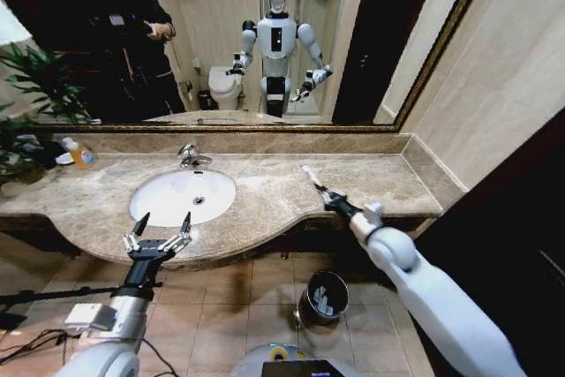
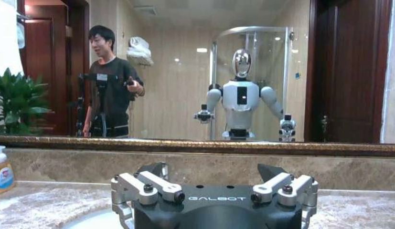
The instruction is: Pick up the trash from the sink and place it in the trash bin.
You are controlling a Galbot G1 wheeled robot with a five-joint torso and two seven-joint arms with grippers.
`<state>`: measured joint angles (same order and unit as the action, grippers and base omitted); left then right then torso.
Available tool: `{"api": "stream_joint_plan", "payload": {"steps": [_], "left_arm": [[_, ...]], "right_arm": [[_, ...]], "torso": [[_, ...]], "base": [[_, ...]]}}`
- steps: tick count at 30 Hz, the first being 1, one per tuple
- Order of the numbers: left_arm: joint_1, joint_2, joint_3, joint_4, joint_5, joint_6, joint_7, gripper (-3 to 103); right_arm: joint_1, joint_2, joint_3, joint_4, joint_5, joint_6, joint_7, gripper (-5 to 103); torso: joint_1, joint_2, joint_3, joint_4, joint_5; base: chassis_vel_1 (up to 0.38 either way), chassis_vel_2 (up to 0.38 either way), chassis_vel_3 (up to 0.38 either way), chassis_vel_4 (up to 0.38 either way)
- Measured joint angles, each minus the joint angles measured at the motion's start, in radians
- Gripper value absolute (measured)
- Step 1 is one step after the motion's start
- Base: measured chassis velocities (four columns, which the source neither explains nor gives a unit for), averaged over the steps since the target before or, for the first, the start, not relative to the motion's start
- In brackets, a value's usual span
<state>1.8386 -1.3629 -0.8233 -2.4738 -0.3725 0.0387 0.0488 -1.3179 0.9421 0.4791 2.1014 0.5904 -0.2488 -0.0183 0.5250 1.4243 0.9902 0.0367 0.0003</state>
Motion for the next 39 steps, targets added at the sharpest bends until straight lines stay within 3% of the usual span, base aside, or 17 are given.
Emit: {"api": "stream_joint_plan", "payload": {"steps": [2,8,15,28,39], "left_arm": [[0.000,0.000,0.000,0.000,0.000,0.000,0.000,100],[0.000,0.000,0.000,0.000,0.000,0.000,0.000,100],[0.000,0.000,0.000,0.000,0.000,0.000,0.000,100],[0.000,0.000,0.000,0.000,0.000,0.000,0.000,100],[0.000,0.000,0.000,0.000,0.000,0.000,0.000,100]], "right_arm": [[-0.141,0.034,0.085,0.039,-0.031,0.028,-0.048,0],[-0.348,0.137,0.130,0.049,-0.132,0.124,-0.126,0],[-0.432,0.243,0.141,0.025,-0.194,0.171,-0.152,0],[-0.450,0.318,0.170,-0.114,-0.241,0.256,-0.197,0],[-0.291,0.333,0.137,-0.447,-0.305,0.272,-0.211,0]], "torso": [[0.000,0.000,0.000,-0.0002,-0.0001],[0.000,0.000,0.000,0.0000,-0.0003],[0.000,0.000,0.000,0.0001,-0.0005],[0.000,0.000,0.000,0.0000,-0.0004],[0.000,0.000,0.000,0.0000,-0.0003]], "base": [[0.000,0.000,0.000,0.000],[0.000,0.000,0.000,0.000],[0.000,0.000,0.000,0.000],[0.000,0.000,0.000,0.000],[0.000,0.000,0.000,0.000]]}}
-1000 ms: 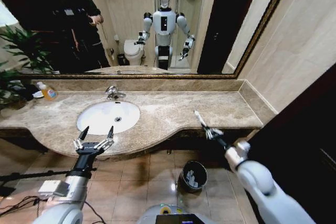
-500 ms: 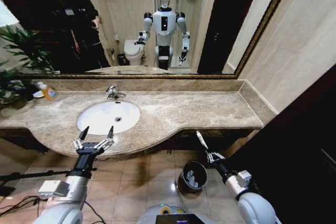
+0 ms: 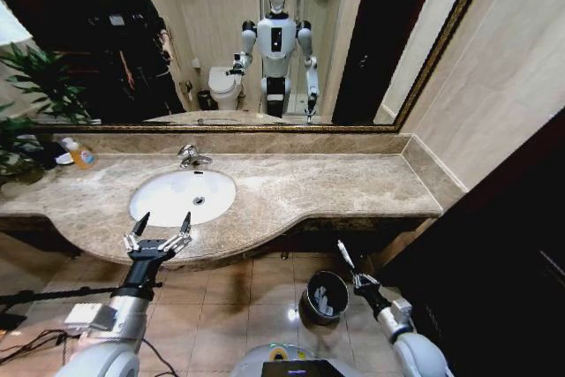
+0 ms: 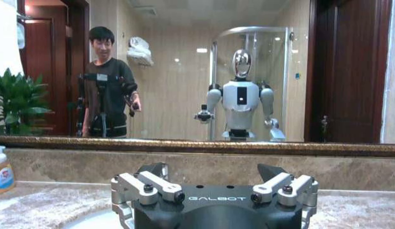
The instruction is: Pick up the trash from the sink and place it in the trash bin.
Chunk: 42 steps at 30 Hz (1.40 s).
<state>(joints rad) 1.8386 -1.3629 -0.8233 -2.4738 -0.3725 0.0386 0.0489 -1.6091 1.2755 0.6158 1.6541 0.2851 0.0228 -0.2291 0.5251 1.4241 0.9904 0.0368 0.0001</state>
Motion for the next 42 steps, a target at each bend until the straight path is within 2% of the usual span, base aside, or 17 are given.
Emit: {"api": "stream_joint_plan", "payload": {"steps": [8,16,31,36,38,39,42], "left_arm": [[0.000,0.000,0.000,0.000,0.000,0.000,0.000,100],[0.000,0.000,0.000,0.000,0.000,0.000,0.000,100],[0.000,0.000,0.000,0.000,0.000,0.000,0.000,100],[0.000,0.000,0.000,0.000,0.000,0.000,0.000,100],[0.000,0.000,0.000,0.000,0.000,0.000,0.000,100],[0.000,0.000,0.000,0.000,0.000,0.000,0.000,100],[0.000,0.000,0.000,0.000,0.000,0.000,0.000,100]], "right_arm": [[0.084,0.026,-0.027,-0.206,-0.057,0.047,-0.009,0],[0.126,0.024,-0.047,-0.337,-0.082,0.094,-0.013,0],[0.163,0.008,-0.114,-0.423,-0.084,0.138,0.016,0],[0.183,0.000,-0.156,-0.448,-0.080,0.144,0.067,0],[0.186,-0.004,-0.170,-0.451,-0.080,0.146,0.087,2],[0.189,-0.004,-0.175,-0.454,-0.080,0.148,0.095,8],[0.192,0.003,-0.177,-0.456,-0.081,0.149,0.107,13]], "torso": [[0.000,0.000,0.000,0.0000,0.0000],[0.000,0.000,0.000,0.0001,-0.0001],[0.000,0.000,0.000,0.0000,-0.0002],[0.000,0.000,0.000,0.0000,-0.0001],[0.000,0.000,0.000,0.0000,-0.0001],[0.000,0.000,0.000,0.0001,-0.0001],[0.000,0.000,0.000,0.0000,-0.0002]], "base": [[0.000,0.000,0.000,0.000],[0.000,0.000,0.000,0.000],[0.000,0.000,0.000,0.000],[0.000,0.000,0.000,0.000],[0.000,0.000,0.000,0.000],[0.000,0.000,0.000,0.000],[0.000,0.000,0.000,0.000]]}}
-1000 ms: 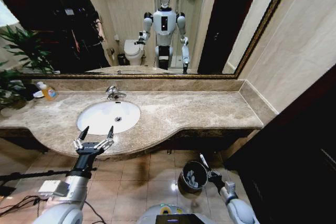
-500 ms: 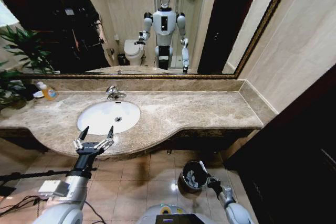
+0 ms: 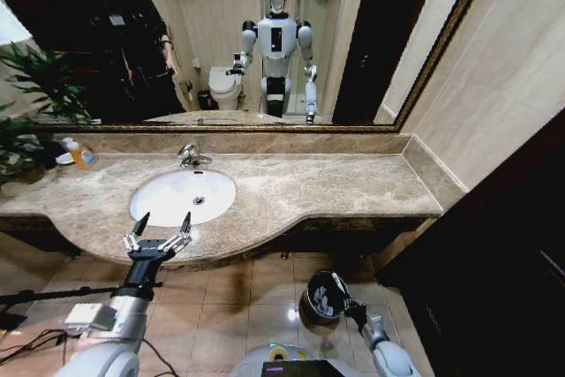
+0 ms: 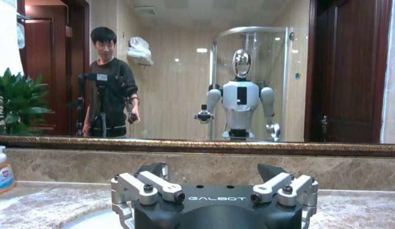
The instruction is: Pick up the trash from the sink and place it in the trash bin.
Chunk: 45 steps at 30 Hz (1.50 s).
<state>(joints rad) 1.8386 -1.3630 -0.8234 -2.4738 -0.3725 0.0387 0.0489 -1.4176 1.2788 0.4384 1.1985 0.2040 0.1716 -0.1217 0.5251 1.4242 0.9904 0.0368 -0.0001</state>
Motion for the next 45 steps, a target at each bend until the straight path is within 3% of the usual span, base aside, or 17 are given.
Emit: {"api": "stream_joint_plan", "payload": {"steps": [4,6,10,13,14,16,19,27,38,45], "left_arm": [[0.000,0.000,0.000,0.000,0.000,0.000,0.000,100],[0.000,0.000,0.000,0.000,0.000,0.000,0.000,100],[0.000,0.000,0.000,0.000,0.000,0.000,0.000,100],[0.000,0.000,0.000,0.000,0.000,0.000,0.000,100],[0.000,0.000,0.000,0.000,0.000,0.000,0.000,100],[0.000,0.000,0.000,0.000,0.000,0.000,0.000,100],[0.000,0.000,0.000,0.000,0.000,0.000,0.000,100],[0.000,0.000,0.000,0.000,0.000,0.000,0.000,100],[0.000,0.000,0.000,0.000,0.000,0.000,0.000,100],[0.000,0.000,0.000,0.000,0.000,0.000,0.000,100]], "right_arm": [[0.002,0.009,-0.002,0.000,-0.005,0.002,0.011,34],[0.002,0.010,-0.003,0.001,-0.006,0.002,0.013,34],[0.002,0.011,-0.003,0.005,-0.008,0.002,0.017,56],[0.001,0.011,-0.004,0.007,-0.009,0.001,0.017,61],[0.000,0.012,-0.004,0.009,-0.010,0.001,0.018,73],[-0.001,0.013,-0.005,0.010,-0.012,0.001,0.019,73],[-0.004,0.016,-0.007,0.012,-0.016,0.001,0.019,89],[-0.009,0.022,-0.008,0.026,-0.018,-0.004,0.020,100],[-0.033,0.016,-0.005,0.066,-0.005,-0.025,0.007,100],[-0.110,0.001,0.017,0.232,0.071,-0.061,0.030,100]], "torso": [[0.000,0.000,0.000,0.0000,0.0000],[0.000,0.000,0.000,0.0000,0.0001],[0.000,0.000,0.000,0.0000,0.0000],[0.000,0.000,0.000,0.0000,0.0001],[0.000,0.000,0.000,0.0000,0.0001],[0.000,0.000,0.000,0.0000,0.0000],[0.000,0.000,0.000,0.0000,0.0001],[0.000,0.000,0.000,0.0000,0.0001],[0.000,0.000,0.000,0.0000,0.0002],[0.000,0.000,0.000,0.0000,0.0003]], "base": [[0.000,0.000,0.000,0.000],[0.000,0.000,0.000,0.000],[0.000,0.000,0.000,0.000],[0.000,0.000,0.000,0.000],[0.000,0.000,0.000,0.000],[0.000,0.000,0.000,0.000],[0.000,0.000,0.000,0.000],[0.000,0.000,0.000,0.000],[0.000,0.000,0.000,0.000],[0.000,0.000,0.000,0.000]]}}
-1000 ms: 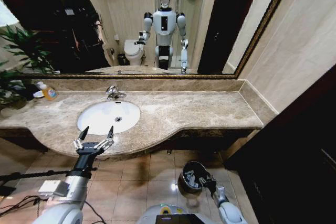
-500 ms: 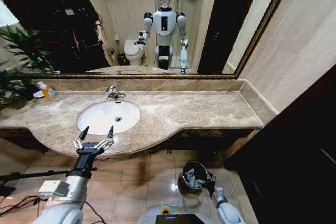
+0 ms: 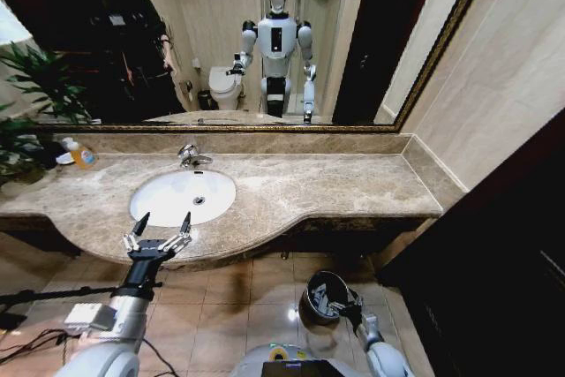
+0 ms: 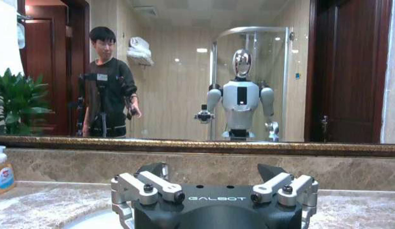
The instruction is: Pick up the trash from the sink and place it in the trash bin.
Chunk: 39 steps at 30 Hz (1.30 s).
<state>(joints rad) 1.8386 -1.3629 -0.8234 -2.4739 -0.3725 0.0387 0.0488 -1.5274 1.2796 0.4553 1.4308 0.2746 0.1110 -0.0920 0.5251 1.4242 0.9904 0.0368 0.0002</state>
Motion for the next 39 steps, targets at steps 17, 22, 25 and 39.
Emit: {"api": "stream_joint_plan", "payload": {"steps": [17,22,25,39], "left_arm": [[0.000,0.000,0.000,0.000,0.000,0.000,0.000,100],[0.000,0.000,0.000,0.000,0.000,0.000,0.000,100],[0.000,0.000,0.000,0.000,0.000,0.000,0.000,100],[0.000,0.000,0.000,0.000,0.000,0.000,0.000,100]], "right_arm": [[-0.238,0.081,0.313,0.773,0.156,-0.115,-0.031,100],[-0.210,0.089,0.401,0.871,0.156,-0.163,-0.032,100],[-0.208,0.083,0.424,0.911,0.178,-0.207,-0.033,100],[-0.191,0.070,0.387,0.891,0.190,-0.237,-0.036,100]], "torso": [[0.000,0.000,0.000,0.0000,-0.0002],[0.000,0.000,0.000,0.0001,-0.0001],[0.000,0.000,0.000,0.0000,-0.0003],[0.000,0.000,0.000,0.0000,-0.0002]], "base": [[0.000,0.000,0.000,0.000],[0.000,0.000,0.000,0.000],[0.000,0.000,0.000,0.000],[0.000,0.000,0.000,0.000]]}}
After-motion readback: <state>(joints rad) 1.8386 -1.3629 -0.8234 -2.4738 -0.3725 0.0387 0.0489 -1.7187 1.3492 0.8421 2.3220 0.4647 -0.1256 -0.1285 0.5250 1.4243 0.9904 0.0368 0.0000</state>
